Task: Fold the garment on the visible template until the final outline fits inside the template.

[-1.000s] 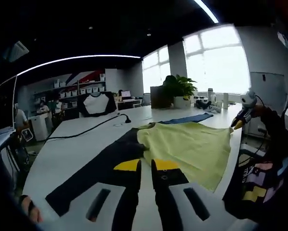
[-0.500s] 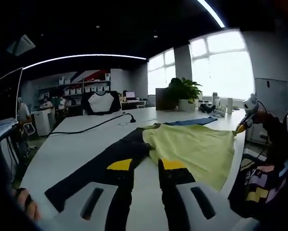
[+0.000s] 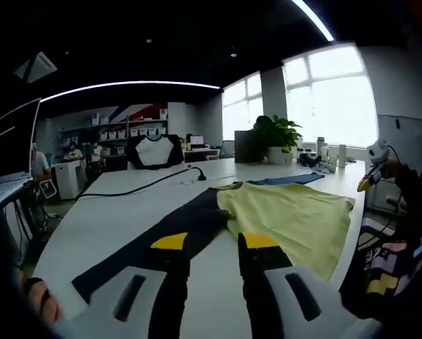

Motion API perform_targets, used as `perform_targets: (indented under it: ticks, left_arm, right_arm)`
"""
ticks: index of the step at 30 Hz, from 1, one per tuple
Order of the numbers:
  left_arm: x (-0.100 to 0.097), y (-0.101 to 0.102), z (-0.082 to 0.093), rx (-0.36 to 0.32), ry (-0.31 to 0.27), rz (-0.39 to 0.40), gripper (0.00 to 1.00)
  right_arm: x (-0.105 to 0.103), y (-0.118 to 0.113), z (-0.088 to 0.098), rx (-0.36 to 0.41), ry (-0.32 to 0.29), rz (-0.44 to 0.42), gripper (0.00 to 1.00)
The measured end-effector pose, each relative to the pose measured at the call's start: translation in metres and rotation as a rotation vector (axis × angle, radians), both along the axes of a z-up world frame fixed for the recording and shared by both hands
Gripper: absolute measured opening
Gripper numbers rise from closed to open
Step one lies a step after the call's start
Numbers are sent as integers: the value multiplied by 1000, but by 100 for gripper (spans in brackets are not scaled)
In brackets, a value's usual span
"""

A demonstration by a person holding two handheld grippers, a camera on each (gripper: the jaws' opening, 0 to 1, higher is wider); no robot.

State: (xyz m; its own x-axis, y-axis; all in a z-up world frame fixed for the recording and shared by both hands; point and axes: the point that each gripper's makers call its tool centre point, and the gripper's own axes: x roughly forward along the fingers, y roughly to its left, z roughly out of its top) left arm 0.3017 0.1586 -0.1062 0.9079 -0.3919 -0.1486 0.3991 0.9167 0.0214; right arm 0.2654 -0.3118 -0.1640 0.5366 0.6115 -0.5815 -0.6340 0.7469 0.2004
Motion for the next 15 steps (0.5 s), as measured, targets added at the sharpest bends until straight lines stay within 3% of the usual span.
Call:
perform_targets:
  ticks: [4,9,15]
  left_arm:
    - [1,5,1,12,-7,19,30]
    - [1,6,3,10,-10,20,30]
    - [6,7,9,-20,-10,24,33]
  right_arm:
    - [-1,3,4,-6,-15,5,0]
    - [-4,1,23,-39,-78,19,0]
    - [9,-7,40,-51,-160,-9,4]
